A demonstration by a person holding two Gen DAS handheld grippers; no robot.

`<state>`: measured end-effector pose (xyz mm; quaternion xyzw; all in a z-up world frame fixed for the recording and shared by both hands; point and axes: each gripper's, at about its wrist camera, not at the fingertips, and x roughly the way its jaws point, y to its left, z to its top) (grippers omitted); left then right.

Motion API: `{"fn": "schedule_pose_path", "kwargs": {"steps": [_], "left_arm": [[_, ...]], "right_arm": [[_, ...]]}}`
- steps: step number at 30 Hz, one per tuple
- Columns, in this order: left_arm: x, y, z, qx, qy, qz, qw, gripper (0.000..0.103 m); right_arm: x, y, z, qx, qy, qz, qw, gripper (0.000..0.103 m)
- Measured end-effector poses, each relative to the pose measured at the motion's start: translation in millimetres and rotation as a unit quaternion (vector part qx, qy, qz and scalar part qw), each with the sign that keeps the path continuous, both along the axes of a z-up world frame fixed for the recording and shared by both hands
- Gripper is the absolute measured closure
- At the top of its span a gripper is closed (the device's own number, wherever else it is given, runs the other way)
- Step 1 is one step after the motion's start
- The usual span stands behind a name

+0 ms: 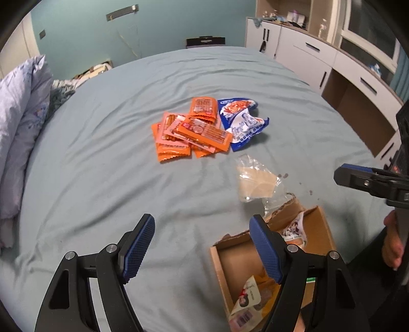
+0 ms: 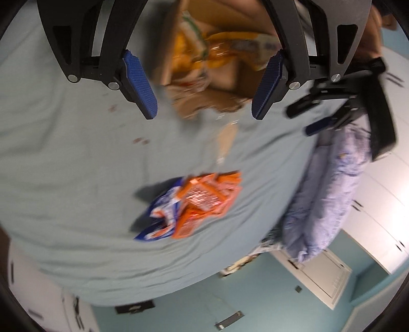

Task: Organize snacks
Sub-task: 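Drop both held packets into the cardboard box and open both grippers, then move both grippers toward the orange sausage packets and blue bag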

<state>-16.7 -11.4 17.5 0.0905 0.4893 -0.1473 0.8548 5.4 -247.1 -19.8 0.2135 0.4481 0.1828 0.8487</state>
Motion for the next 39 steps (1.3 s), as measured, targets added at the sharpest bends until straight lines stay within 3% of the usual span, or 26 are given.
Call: {"fn": "schedule_pose_path", "kwargs": {"steps": [5, 10, 21, 27, 31, 36, 39], "left_arm": [[5, 4, -2, 0.001, 0.007, 0.015, 0.9999, 0.026], [17, 12, -5, -0.007, 0.019, 0.030, 0.9994, 0.026], [52, 28, -7, -0.024, 0.025, 0.081, 0.9961, 0.026], [80, 25, -10, -0.024, 0.017, 0.091, 0.9954, 0.025], [101, 29, -26, -0.014, 0.028, 0.106, 0.9939, 0.024], [115, 38, -45, -0.056, 0.070, 0.125, 0.9882, 0.024], [120, 34, -54, -0.036, 0.070, 0.117, 0.9900, 0.024]], "right_arm": [[-3, 11, 7, -0.098, -0.015, -0.042, 0.994, 0.027], [-6, 27, 8, -0.123, -0.009, -0.059, 0.991, 0.027], [5, 63, 7, -0.242, -0.024, -0.077, 0.967, 0.027], [27, 70, 3, -0.249, -0.026, -0.081, 0.965, 0.027], [40, 64, -4, -0.229, -0.017, -0.078, 0.970, 0.027], [63, 55, -13, -0.184, 0.003, -0.081, 0.980, 0.027], [74, 51, -18, -0.173, 0.009, -0.080, 0.982, 0.027]]}}
